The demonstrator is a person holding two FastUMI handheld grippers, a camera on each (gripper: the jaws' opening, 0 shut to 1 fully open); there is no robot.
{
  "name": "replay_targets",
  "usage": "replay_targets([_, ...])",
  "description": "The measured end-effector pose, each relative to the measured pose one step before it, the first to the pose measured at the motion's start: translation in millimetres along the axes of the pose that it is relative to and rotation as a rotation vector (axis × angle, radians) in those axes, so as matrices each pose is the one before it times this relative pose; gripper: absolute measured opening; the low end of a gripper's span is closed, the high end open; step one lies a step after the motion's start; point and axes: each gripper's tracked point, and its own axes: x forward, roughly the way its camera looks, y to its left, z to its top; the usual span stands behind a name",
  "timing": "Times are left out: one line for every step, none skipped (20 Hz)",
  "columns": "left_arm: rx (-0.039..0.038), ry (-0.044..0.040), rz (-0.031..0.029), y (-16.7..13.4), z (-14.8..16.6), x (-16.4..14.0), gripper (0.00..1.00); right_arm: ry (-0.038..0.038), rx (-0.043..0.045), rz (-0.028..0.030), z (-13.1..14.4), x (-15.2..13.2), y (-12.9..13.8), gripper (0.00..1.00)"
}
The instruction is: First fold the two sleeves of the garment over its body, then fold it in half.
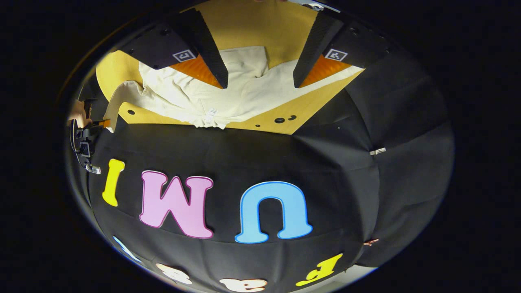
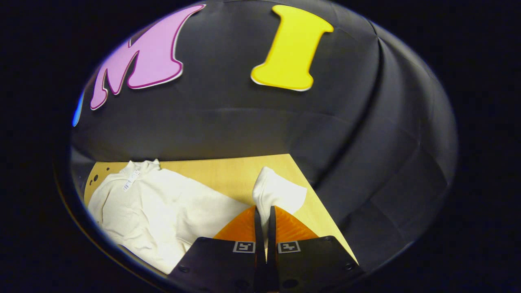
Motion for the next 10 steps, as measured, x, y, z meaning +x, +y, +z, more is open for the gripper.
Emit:
replay_targets([-0.01219, 0.00095, 0.015, 9.87, -1.66, -1.2, 0.99, -0.01038, -0.01826, 0.02098, 8.22, -1.5, 17.92, 0.05])
replay_targets([-0.01252, 0.00105, 0.01469, 10.07, -0.46, -1.65, 0.99, -0.01019, -0.02017, 0.02074, 8.41, 1.1, 17.46, 0.05])
replay_targets([-0.01307, 0.0009, 0.01331, 8.59, -1.48, -0.53, 0.99, -0.0136, -0.02256, 0.02183, 10.08, 1.46, 18.92, 0.05])
replay_targets([-0.01182, 0.00108, 0.01264, 8.41, -0.41, -1.7, 0.99, -0.01488, -0.01878, 0.01562, 9.59, 2.96, 14.63, 0.05])
replay_targets([-0.00939, 0.00225, 0.01027, 8.45, -1.71, -1.04, 0.99, -0.01718, -0.01449, 0.02119, 11.01, -0.32, 17.81, 0.05])
replay_targets([-0.00573, 0.00574, 0.00383, 6.31, -2.2, 0.42, 0.99, -0.015, -0.00739, 0.02223, 9.84, 3.78, 19.66, 0.05])
replay_targets([-0.00106, 0.00462, 0.00406, 5.56, -3.66, -0.57, 0.99, -0.00974, -0.00227, 0.02185, 8.19, 2.12, 17.97, 0.05])
replay_targets([0.00181, 0.00205, 0.00673, 5.75, -2.33, 0.08, 0.99, -0.00647, -0.0062, 0.02129, 6.94, 5.11, 19.17, 0.05])
replay_targets([0.00122, 0.00116, 0.00533, 7.55, -1.3, -1.17, 1.0, -0.00136, -0.00801, 0.01885, 4.54, 3.68, 16.84, 0.05])
replay_targets([0.00153, 0.00145, 0.00811, 6.44, -2.21, -1.53, 1.0, 0.00032, -0.00662, 0.0209, 3.03, 5.38, 17.68, 0.05])
